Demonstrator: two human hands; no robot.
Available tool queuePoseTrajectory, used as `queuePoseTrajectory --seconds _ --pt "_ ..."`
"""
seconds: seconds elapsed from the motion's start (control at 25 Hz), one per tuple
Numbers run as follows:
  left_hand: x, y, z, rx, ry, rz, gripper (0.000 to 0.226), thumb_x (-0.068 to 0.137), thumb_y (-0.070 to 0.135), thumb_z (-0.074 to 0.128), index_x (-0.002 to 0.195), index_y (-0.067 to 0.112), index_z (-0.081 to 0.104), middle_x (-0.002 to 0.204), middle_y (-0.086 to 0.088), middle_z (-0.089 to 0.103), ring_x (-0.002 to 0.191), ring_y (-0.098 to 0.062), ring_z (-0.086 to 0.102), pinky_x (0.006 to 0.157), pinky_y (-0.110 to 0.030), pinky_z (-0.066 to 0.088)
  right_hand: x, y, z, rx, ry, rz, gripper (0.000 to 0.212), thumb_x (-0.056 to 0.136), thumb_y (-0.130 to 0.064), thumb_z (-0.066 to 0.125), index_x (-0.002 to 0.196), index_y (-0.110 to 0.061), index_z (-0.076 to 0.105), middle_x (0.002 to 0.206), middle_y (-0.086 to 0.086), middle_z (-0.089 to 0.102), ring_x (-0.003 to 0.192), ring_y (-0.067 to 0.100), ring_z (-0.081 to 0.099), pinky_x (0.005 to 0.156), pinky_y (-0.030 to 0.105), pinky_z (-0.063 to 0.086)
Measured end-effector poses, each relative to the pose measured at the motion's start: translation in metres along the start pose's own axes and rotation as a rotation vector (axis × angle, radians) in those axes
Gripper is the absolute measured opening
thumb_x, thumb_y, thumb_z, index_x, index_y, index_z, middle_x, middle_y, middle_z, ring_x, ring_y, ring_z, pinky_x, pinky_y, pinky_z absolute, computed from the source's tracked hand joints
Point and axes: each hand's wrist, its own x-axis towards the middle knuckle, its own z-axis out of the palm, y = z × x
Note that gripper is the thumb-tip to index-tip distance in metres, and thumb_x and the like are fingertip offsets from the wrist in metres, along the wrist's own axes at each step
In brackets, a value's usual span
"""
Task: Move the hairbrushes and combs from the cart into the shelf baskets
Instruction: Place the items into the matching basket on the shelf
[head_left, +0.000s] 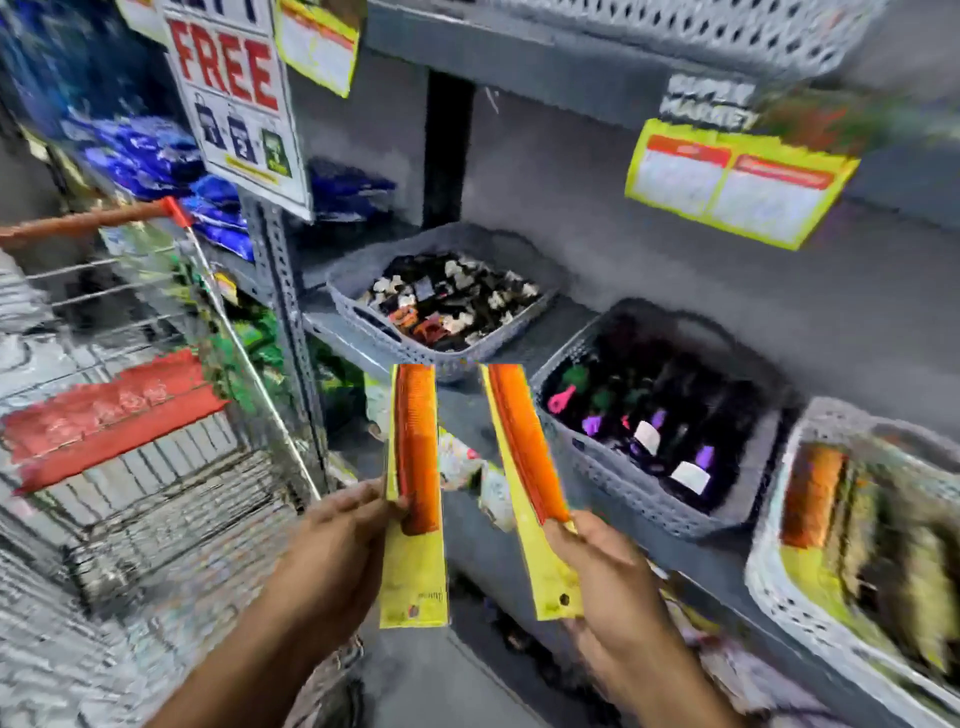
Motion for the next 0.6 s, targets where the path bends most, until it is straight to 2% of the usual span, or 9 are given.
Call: queuePoseTrajectory --seconds 0.04,0.16,0.28,0.4,0.44,0.52,0.6 --pt "-0.001 -0.007 0.018 0.008 -0.070 -0.007 0.022 0.084 -0.007 0.050 0.081 0.001 0.071 0.070 -0.015 0.067 0.057 -0.020 0.063 0.057 -0.032 0.053 -0.012 -0.004 -0.020 0.003 0.053 -0.024 0.015 0.087 -0.012 0.058 0.085 -0.012 0.073 0.069 -0.001 0.066 0.063 0.010 0.057 0.055 0.022 0.041" --pt "-0.003 -0.029 0.088 0.048 -0.332 -0.071 0.024 0.084 -0.002 0.054 0.080 0.005 0.076 0.074 -0.014 0.072 0.059 -0.018 0.068 0.052 -0.026 0.055 -0.048 -0.013 -0.089 0.000 0.254 -0.104 0.012 0.085 -0.016 0.061 0.085 -0.015 0.073 0.075 0.006 0.064 0.076 0.023 0.054 0.070 0.034 0.037" --pt "-0.001 -0.056 0.167 0.110 -0.481 -0.144 0.024 0.083 -0.004 0.056 0.072 0.006 0.075 0.071 -0.012 0.071 0.058 -0.019 0.069 0.052 -0.028 0.057 -0.084 -0.027 -0.158 0.039 0.481 -0.168 0.017 0.085 -0.020 0.063 0.083 -0.032 0.075 0.078 -0.006 0.073 0.082 0.018 0.063 0.078 0.039 0.042" --pt "0.001 -0.077 0.230 0.248 -0.612 -0.205 0.016 0.083 -0.004 0.058 0.089 -0.003 0.073 0.080 -0.017 0.072 0.059 -0.022 0.068 0.051 -0.031 0.056 -0.108 -0.037 -0.206 0.022 0.617 -0.249 0.018 0.085 -0.020 0.063 0.096 -0.030 0.073 0.099 -0.004 0.076 0.104 0.019 0.064 0.094 0.039 0.044" --pt "0.003 -0.082 0.248 0.286 -0.654 -0.205 0.017 0.083 -0.005 0.059 0.089 -0.003 0.074 0.079 -0.016 0.074 0.058 -0.020 0.069 0.050 -0.029 0.055 -0.111 -0.041 -0.218 -0.006 0.645 -0.265 0.019 0.086 -0.021 0.063 0.096 -0.033 0.073 0.099 -0.008 0.076 0.104 0.012 0.065 0.093 0.035 0.045" --pt "0.008 -0.092 0.290 0.351 -0.703 -0.203 0.016 0.082 -0.007 0.061 0.081 0.001 0.075 0.073 -0.011 0.075 0.057 -0.019 0.067 0.053 -0.027 0.051 -0.113 -0.052 -0.241 -0.085 0.700 -0.291 0.023 0.088 -0.021 0.060 0.091 -0.040 0.073 0.093 -0.020 0.075 0.092 -0.004 0.064 0.082 0.025 0.044" --pt "0.016 -0.102 0.327 0.427 -0.680 -0.185 0.013 0.081 -0.007 0.064 0.078 0.004 0.071 0.068 -0.009 0.071 0.057 -0.022 0.062 0.057 -0.028 0.043 -0.106 -0.060 -0.262 -0.156 0.745 -0.299 0.022 0.090 -0.018 0.058 0.098 -0.032 0.072 0.096 -0.016 0.075 0.096 0.000 0.064 0.081 0.024 0.044"
